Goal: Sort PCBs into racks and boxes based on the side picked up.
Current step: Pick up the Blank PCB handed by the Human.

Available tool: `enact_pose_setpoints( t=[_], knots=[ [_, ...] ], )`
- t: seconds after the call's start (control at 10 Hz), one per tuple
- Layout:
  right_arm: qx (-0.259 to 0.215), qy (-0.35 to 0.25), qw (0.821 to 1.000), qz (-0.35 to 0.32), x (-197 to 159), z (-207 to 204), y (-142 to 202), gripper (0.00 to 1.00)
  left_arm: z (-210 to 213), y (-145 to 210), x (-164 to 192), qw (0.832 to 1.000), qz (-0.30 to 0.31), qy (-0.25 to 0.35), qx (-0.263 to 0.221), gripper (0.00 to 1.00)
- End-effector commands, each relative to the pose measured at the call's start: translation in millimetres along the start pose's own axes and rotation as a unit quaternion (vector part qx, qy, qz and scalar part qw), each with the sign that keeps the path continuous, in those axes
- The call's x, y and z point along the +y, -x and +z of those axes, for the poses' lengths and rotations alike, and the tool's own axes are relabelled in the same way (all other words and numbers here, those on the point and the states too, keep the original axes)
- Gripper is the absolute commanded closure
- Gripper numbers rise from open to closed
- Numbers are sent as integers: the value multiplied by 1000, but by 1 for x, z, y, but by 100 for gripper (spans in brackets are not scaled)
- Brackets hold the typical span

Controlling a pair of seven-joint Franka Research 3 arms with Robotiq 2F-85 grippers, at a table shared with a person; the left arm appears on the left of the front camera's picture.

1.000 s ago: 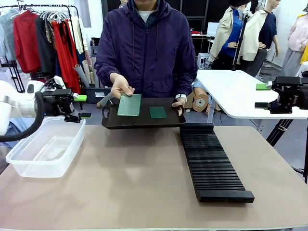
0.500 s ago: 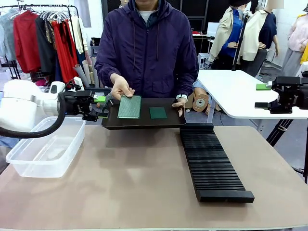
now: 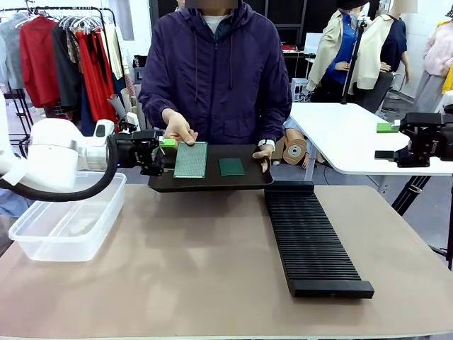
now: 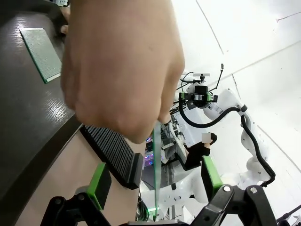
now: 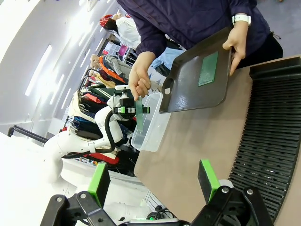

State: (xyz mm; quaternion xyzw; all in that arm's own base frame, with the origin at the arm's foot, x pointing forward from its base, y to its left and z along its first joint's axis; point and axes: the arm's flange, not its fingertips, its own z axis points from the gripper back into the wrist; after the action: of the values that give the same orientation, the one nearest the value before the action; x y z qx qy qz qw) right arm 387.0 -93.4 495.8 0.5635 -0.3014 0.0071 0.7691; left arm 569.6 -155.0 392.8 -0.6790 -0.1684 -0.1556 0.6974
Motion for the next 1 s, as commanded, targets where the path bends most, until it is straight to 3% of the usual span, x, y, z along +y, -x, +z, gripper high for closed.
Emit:
enact_pose_setpoints(
  t=[0.0,0.3,0.4,0.5,0.9],
  knots=[
    [-6,-1,1000,3,2,-1,-1,0,-7,5,-5,1000,-2,2,-16,0],
    [-6,-1,1000,3,2,-1,-1,0,-12,9,-3,1000,-3,-1,-26,2],
    [-6,-1,1000,3,2,-1,-1,0,-12,9,-2,999,-7,-3,-31,9],
    [-6,-1,1000,3,2,-1,-1,0,-11,9,-2,999,-9,-4,-37,22],
    [-6,-1,1000,3,2,-1,-1,0,-17,13,1,1000,-5,1,-31,97]
  ],
)
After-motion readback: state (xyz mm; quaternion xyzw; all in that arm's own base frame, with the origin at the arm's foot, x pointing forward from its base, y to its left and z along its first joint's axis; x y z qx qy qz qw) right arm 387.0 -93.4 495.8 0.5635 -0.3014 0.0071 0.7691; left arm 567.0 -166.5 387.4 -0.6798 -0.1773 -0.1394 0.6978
